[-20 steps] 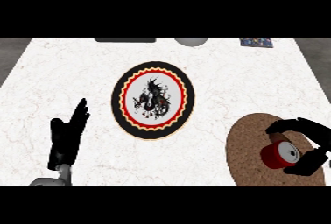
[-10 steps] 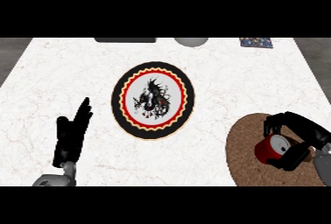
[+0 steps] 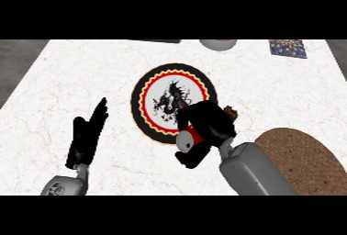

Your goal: Pick the can from the placemat and place it in the plate

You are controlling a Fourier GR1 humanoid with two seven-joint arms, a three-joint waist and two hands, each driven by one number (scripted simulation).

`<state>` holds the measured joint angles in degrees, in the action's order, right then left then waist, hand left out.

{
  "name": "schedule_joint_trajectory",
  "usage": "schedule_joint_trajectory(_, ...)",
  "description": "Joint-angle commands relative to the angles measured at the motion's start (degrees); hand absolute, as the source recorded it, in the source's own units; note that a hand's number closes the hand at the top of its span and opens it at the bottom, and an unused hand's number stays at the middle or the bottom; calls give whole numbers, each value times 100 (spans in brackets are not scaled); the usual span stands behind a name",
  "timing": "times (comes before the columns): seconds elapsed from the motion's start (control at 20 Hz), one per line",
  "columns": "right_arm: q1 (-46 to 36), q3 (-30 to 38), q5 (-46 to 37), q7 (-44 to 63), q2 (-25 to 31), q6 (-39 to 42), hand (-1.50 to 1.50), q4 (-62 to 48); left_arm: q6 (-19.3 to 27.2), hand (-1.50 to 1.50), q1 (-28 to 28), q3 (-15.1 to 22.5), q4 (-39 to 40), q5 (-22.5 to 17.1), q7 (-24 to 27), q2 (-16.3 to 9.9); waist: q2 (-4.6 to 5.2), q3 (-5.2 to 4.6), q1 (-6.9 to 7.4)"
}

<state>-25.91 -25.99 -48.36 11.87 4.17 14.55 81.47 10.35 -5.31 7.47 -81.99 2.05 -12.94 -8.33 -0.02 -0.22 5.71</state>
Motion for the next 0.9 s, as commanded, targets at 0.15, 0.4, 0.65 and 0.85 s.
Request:
schedule_joint_trajectory(0.15,-1067,-1522,-29,1907,-407,-1951,150,76,-45,0,-27,-26,7,-28,-12,-3,14,18,-51)
schedule_joint_trajectory(0.4,-1960,-1926,-560,3184,-414,-3162,150,-115,87,0,14,-102,152,11,104,68,14,11,-163)
schedule_joint_trajectory(0.65,-2992,-2089,-42,4336,-416,-3710,150,-924,-163,0,-253,-398,216,-160,45,-215,38,12,-250)
schedule_joint_trajectory(0.85,-3559,-1953,603,4350,-416,-3936,150,-1665,47,0,106,-155,-223,-1,-86,13,34,17,-282)
